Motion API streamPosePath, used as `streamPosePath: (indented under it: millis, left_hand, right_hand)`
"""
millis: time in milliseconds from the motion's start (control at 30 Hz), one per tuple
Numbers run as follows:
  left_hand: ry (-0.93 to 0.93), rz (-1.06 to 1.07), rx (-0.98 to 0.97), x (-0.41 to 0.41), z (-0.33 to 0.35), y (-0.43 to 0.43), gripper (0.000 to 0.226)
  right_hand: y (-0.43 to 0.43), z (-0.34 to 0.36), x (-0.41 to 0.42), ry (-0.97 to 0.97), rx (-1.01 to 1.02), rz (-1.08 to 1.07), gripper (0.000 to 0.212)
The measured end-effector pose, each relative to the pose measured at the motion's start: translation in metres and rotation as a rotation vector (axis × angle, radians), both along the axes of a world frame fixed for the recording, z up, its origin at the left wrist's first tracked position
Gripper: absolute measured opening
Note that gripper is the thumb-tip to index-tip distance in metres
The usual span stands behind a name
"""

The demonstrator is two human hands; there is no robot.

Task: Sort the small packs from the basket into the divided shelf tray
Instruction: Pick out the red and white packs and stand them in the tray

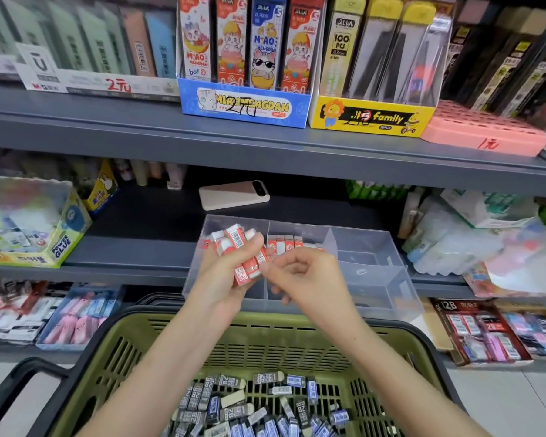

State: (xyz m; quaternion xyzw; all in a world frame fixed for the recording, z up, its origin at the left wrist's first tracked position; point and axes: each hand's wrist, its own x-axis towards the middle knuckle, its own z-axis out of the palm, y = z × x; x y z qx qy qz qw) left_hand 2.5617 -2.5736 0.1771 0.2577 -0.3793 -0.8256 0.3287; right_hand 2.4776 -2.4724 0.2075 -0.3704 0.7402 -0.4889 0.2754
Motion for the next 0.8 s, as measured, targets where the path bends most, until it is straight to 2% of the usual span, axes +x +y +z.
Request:
streamPosePath:
  millis: [67,133,267,467,567,700,800]
  left_hand:
    - [0.0,0.012,-0.035,0.002,0.001,0.001,0.019]
    - [0.007,0.047,-0.059,0.009,0.002,-0.001,0.018]
    - [0.004,0.231,-0.069,0.039,0.001,-0.021,0.035]
    - [-0.019,0.316,-0.097,0.07,-0.002,-0.042,0.039]
    - [-0.01,0.309,-0.082,0.074,-0.007,-0.043,0.04]
    - [0.001,0.3,-0.06,0.077,-0.015,-0.043,0.043]
    - [-0.004,0.283,-0.04,0.08,-0.02,-0.042,0.046]
  right_hand:
    - [0.0,-0.005,-0.003,-0.222,-0.016,-0.024,0.014]
    - [-0.002,-0.007,-0.011,-0.284,-0.027,-0.078,0.013]
    - [-0.018,-0.007,-0.035,0.025,0.032,-0.214,0.022]
    - [-0.066,-0.011,-0.034,0.584,0.28,-0.143,0.05]
    - [-0.092,-0.02,-0.025,0.823,0.366,-0.134,0.046]
    - [-0.115,-0.027,-0.003,0.928,0.37,-0.103,0.035]
    - [-0.13,-0.027,0.0,0.888,0.445,-0.017,0.02]
